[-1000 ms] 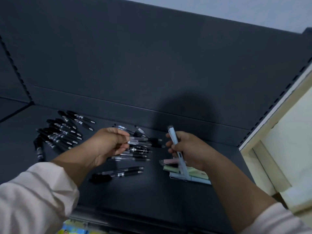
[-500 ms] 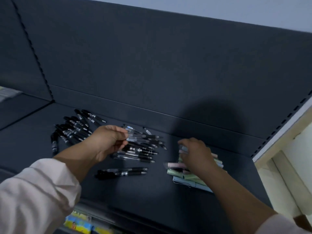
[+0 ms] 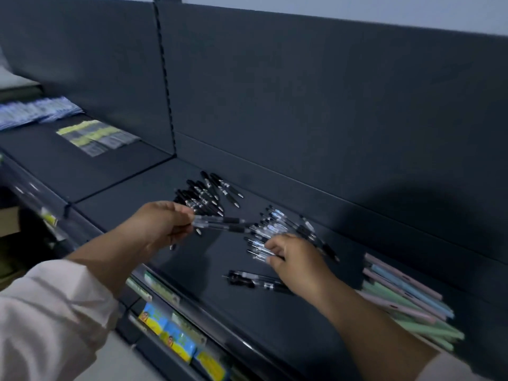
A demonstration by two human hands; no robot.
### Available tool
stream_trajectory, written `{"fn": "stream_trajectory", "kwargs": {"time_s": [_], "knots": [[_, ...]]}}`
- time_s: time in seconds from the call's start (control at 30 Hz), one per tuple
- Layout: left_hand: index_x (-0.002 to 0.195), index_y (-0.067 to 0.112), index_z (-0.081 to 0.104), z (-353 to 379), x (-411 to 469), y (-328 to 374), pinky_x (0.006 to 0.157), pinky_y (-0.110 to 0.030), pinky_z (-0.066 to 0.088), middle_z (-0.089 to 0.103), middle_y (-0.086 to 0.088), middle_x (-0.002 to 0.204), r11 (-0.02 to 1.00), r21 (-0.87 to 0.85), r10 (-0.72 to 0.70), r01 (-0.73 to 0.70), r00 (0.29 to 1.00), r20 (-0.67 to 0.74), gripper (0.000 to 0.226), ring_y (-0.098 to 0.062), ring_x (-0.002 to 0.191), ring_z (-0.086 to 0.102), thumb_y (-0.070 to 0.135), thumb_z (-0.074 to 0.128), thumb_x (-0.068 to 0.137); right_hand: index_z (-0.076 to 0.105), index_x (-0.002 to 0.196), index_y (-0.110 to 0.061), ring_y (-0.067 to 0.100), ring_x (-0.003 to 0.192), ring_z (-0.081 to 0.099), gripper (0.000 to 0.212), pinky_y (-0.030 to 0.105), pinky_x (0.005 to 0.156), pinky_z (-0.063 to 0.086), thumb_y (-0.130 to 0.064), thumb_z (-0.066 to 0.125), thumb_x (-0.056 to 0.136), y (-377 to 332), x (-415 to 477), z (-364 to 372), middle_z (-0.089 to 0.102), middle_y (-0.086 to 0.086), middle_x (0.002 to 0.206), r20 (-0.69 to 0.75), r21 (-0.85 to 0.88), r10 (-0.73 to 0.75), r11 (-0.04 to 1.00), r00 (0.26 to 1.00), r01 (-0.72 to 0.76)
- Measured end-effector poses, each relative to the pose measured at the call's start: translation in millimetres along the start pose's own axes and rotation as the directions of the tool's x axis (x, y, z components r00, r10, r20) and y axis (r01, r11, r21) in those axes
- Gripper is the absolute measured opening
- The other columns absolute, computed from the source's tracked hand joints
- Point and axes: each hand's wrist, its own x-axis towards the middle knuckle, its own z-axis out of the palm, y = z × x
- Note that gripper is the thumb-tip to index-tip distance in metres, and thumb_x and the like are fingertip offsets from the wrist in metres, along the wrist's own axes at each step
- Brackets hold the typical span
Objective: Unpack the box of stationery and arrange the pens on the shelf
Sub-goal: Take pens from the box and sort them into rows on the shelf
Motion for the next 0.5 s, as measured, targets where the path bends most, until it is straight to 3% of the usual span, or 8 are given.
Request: {"fn": "stream_trajectory", "kwargs": {"time_s": [0.1,0.23,0.37,0.5], "knots": [[0.08,0.01,0.057,-28.3,14.5,3.4,0.045,-0.014,0.05,0.061,-0.008,0.073,0.998,0.058,-0.029,0.028,1.0,0.013,0.016,-0.014,0.061,0.058,0.0,0.053,0.092,0.062,0.113,-0.023,0.006,0.092,0.057,0.022,0.018,0.082,0.046,-0.021,0.061,0.091,-20.5,17.8,10.3,0.055,-0.01,0.106,-0.035,0.019,-0.01,1.0,0.999,0.011],[0.086,0.007,0.058,-61.4,40.1,10.3,0.045,-0.016,0.05,0.061,-0.01,0.075,0.992,0.112,-0.066,0.058,0.995,0.073,0.012,-0.016,0.061,0.058,-0.001,0.051,0.093,0.055,0.124,-0.024,0.011,0.11,0.051,0.031,0.021,0.091,0.041,-0.025,0.059,0.093,-52.8,43.5,29.3,0.05,-0.007,0.123,-0.036,0.003,-0.005,1.0,0.999,0.005],[0.085,0.005,0.06,-81.6,65.5,19.2,0.045,-0.017,0.049,0.06,-0.009,0.066,0.984,0.162,-0.099,0.069,0.977,0.189,0.013,-0.013,0.053,0.059,-0.003,0.051,0.092,0.044,0.137,-0.025,0.009,0.131,0.03,0.048,0.018,0.101,0.024,-0.029,0.06,0.092,-84.1,65.2,50.6,0.041,-0.009,0.14,-0.028,-0.067,-0.055,0.996,0.998,0.053],[0.082,0.01,0.062,-76.7,84.2,28.7,0.047,-0.017,0.048,0.065,-0.004,0.067,0.986,0.15,-0.113,0.068,0.943,0.314,0.017,-0.009,0.054,0.06,-0.002,0.054,0.09,0.04,0.142,-0.028,0.019,0.131,0.037,0.054,0.032,0.109,0.029,-0.032,0.058,0.092,-101.3,84.2,61.6,0.045,-0.005,0.143,-0.025,-0.225,-0.054,0.973,0.998,0.047]]}}
